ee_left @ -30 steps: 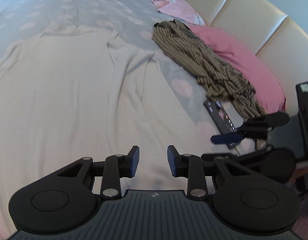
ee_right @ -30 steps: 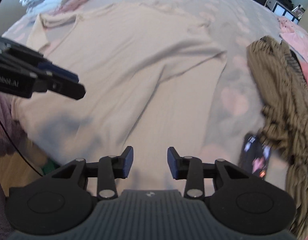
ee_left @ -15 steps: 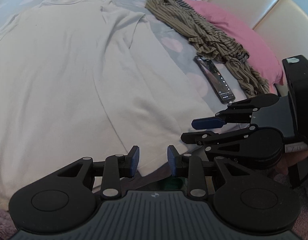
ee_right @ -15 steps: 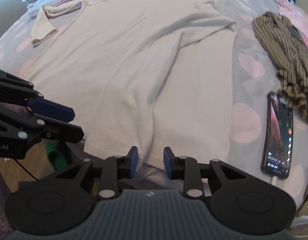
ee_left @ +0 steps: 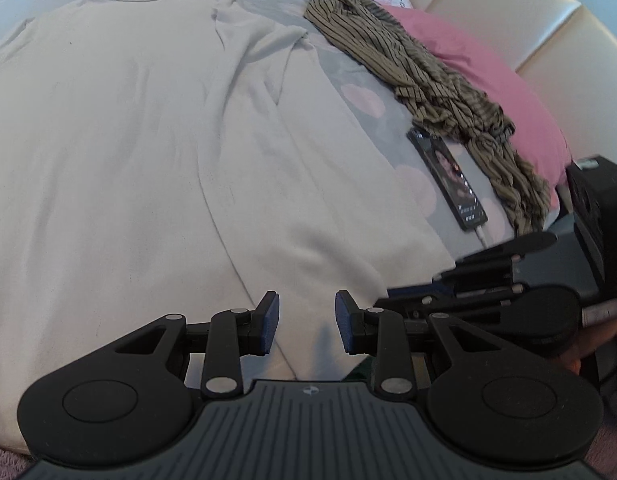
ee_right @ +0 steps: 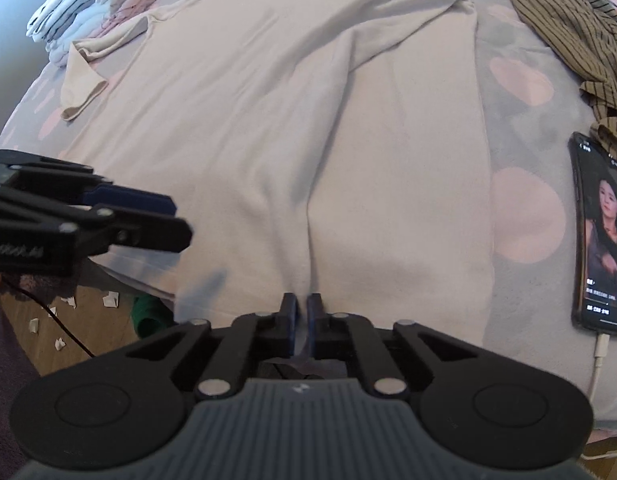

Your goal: Fold clothes

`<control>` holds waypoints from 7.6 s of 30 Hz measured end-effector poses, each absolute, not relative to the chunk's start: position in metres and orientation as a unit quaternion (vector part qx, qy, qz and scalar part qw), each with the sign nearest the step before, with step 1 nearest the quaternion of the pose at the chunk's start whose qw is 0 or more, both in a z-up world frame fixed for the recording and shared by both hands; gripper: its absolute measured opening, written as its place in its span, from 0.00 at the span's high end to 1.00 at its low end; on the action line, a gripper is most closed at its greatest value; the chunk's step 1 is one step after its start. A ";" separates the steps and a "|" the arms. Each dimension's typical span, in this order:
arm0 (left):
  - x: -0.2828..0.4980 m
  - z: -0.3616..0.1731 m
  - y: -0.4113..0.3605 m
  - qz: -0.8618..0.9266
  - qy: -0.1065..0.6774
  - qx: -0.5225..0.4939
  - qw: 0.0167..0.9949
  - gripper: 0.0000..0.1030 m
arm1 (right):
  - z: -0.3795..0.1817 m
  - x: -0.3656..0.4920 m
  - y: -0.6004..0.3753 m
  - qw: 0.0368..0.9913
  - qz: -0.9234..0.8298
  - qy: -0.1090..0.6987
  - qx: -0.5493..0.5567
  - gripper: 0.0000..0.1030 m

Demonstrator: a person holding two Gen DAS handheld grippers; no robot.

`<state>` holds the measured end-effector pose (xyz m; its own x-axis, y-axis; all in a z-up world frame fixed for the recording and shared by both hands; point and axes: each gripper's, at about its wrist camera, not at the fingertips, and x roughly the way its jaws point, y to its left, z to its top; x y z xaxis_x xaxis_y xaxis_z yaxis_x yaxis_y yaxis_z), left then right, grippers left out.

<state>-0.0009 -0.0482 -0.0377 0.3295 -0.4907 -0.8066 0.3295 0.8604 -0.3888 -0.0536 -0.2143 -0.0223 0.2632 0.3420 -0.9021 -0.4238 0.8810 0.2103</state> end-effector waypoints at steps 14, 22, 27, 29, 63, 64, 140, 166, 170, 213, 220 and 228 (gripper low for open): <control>0.017 -0.027 -0.016 -0.149 0.505 -0.066 0.847 0.73 | -0.008 -0.060 -0.134 0.771 0.353 0.526 -0.068 0.87; 0.015 -0.027 -0.008 -0.154 0.506 -0.070 0.846 0.73 | 0.000 -0.067 -0.154 0.777 0.332 0.532 -0.063 0.72; 0.010 -0.029 -0.006 -0.170 0.513 -0.069 0.839 0.73 | -0.001 -0.068 -0.166 0.785 0.308 0.533 -0.069 0.72; 0.005 -0.030 -0.010 -0.184 0.515 -0.066 0.834 0.73 | -0.003 -0.066 -0.167 0.782 0.310 0.536 -0.067 0.72; 0.004 -0.033 -0.023 -0.209 0.531 -0.060 0.819 0.73 | 0.024 -0.074 -0.188 0.805 0.278 0.524 -0.009 0.83; 0.003 -0.033 -0.024 -0.207 0.531 -0.058 0.819 0.73 | 0.020 -0.073 -0.183 0.804 0.281 0.524 -0.011 0.70; -0.045 -0.002 -0.081 -0.288 0.465 0.083 0.833 0.97 | 0.007 -0.154 -0.158 0.811 0.322 0.318 -0.372 0.41; -0.057 0.070 -0.148 -0.408 0.423 0.102 0.803 0.97 | 0.085 -0.147 -0.216 0.792 0.246 0.273 -0.488 0.91; -0.055 0.036 -0.156 -0.414 0.462 0.106 0.777 0.97 | 0.059 -0.149 -0.220 0.777 0.263 0.317 -0.475 0.91; 0.205 -0.016 -0.186 -0.339 0.457 0.206 0.796 0.63 | -0.032 0.001 -0.228 0.769 0.289 0.469 -0.325 0.59; 0.252 -0.030 -0.220 -0.315 0.428 0.251 0.809 0.62 | -0.039 0.007 -0.237 0.767 0.289 0.498 -0.282 0.58; 0.292 -0.058 -0.252 -0.303 0.461 0.334 0.764 0.87 | -0.041 0.003 -0.237 0.766 0.294 0.496 -0.284 0.57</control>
